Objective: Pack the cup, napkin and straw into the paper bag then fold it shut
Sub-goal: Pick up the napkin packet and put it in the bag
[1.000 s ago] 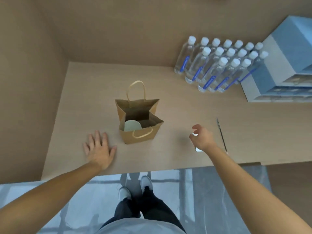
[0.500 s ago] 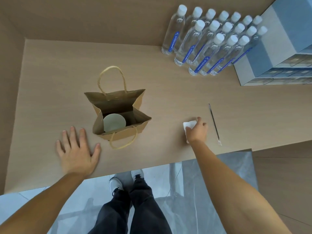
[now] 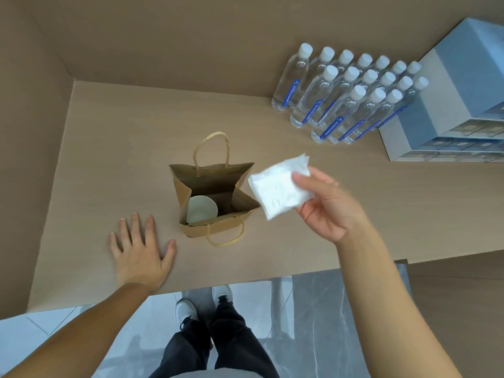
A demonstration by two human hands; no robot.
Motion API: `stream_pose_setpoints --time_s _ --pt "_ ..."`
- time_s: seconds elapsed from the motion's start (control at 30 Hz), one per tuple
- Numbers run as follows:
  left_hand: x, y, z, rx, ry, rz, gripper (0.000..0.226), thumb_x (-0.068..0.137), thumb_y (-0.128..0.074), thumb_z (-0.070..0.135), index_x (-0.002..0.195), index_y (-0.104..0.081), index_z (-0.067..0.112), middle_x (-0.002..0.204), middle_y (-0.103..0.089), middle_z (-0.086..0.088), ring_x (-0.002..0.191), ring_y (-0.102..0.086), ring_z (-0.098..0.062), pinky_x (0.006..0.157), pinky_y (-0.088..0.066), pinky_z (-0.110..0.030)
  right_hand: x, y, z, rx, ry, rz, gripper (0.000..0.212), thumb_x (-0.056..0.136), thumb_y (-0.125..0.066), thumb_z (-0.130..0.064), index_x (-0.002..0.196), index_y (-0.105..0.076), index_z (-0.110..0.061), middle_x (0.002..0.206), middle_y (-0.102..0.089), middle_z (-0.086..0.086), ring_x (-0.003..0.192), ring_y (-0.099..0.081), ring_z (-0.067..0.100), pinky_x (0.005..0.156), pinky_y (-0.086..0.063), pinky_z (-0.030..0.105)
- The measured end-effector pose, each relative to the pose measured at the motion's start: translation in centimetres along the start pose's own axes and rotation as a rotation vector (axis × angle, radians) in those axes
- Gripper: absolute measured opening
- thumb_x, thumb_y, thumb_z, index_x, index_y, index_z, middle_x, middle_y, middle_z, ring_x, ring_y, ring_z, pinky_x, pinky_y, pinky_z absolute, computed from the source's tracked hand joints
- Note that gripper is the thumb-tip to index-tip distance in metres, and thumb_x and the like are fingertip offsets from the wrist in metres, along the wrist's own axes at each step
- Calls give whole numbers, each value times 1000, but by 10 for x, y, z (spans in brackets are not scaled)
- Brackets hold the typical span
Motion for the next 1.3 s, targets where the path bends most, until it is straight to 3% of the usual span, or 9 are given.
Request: stream_pose_setpoints --time_s 0.13,0.27,0.47,0.6,0.67,0.8,0.9,1.17,1.3 --pt "0 0 0 5 -1 -14 79 90 -22 64 151 -26 14 161 -26 -20 149 -15 -42 119 -8 -56 -30 -72 -35 -299 189 -117 19 80 -70 -5 99 -74 -5 95 -76 11 89 -71 24 79 -58 34" --pt "-2 2 0 4 -5 -13 79 91 -21 65 152 -25 15 162 -25 -19 151 -13 -41 119 -10 -58 -37 -117 -25 -950 404 36 15 85 -66 -10 86 -78 -18 80 -78 2 71 -69 11 64 -53 22" --pt "-2 4 1 -7 -18 13 78 91 -24 64 151 -27 15 161 -27 -20 150 -16 -42 119 -9 -58 -21 -139 14 -1680 491 111 22 91 -51 -14 83 -71 -15 65 -62 11 65 -51 30 51 -40 32" --pt "-3 3 0 -12 -23 23 78 90 -23 65 150 -28 15 161 -26 -19 150 -14 -41 121 3 -51 1 -142 31 -1841 322 169 24 88 -52 -7 66 -45 -12 58 -35 6 55 -35 29 43 -21 26" --pt "-2 2 1 -15 -28 19 77 90 -28 63 149 -29 14 160 -28 -20 149 -16 -42 120 -5 -55 11 -146 37 -1891 259 170 19 87 -53 -4 72 -46 -14 61 -33 4 60 -40 29 47 -32 25" --pt "-3 4 1 -7 -36 15 79 90 -23 65 151 -27 15 161 -26 -19 150 -15 -42 121 9 -49 28 -146 53 -1947 135 175 14 87 -56 -1 97 -63 -7 79 -49 10 82 -59 34 65 -53 39" --pt "-3 7 1 -16 -29 -1 79 90 -23 65 151 -27 15 161 -26 -19 150 -14 -42 118 17 -46 36 -141 62 -1957 49 175 17 88 -56 -1 102 -65 -5 97 -65 16 90 -66 35 63 -50 38" --pt "-2 2 0 -18 -37 15 79 90 -25 64 151 -29 14 161 -26 -19 150 -13 -41 120 10 -50 47 -142 75 -1970 -72 153 24 88 -53 1 108 -64 -7 113 -64 16 101 -65 35 75 -52 41" --pt "-3 1 0 -17 -37 34 78 91 -24 63 152 -27 14 161 -26 -19 151 -13 -41 121 -3 -55 27 -152 55 -1970 5 139 13 88 -52 0 93 -61 -9 89 -56 12 69 -55 27 60 -48 33"
Point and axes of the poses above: each hand's wrist, its own x-axis towards the middle knuckle, its own y-axis out of the back of the hand, z = x × y, the point moved 4 cm from there along x, towards the middle knuckle
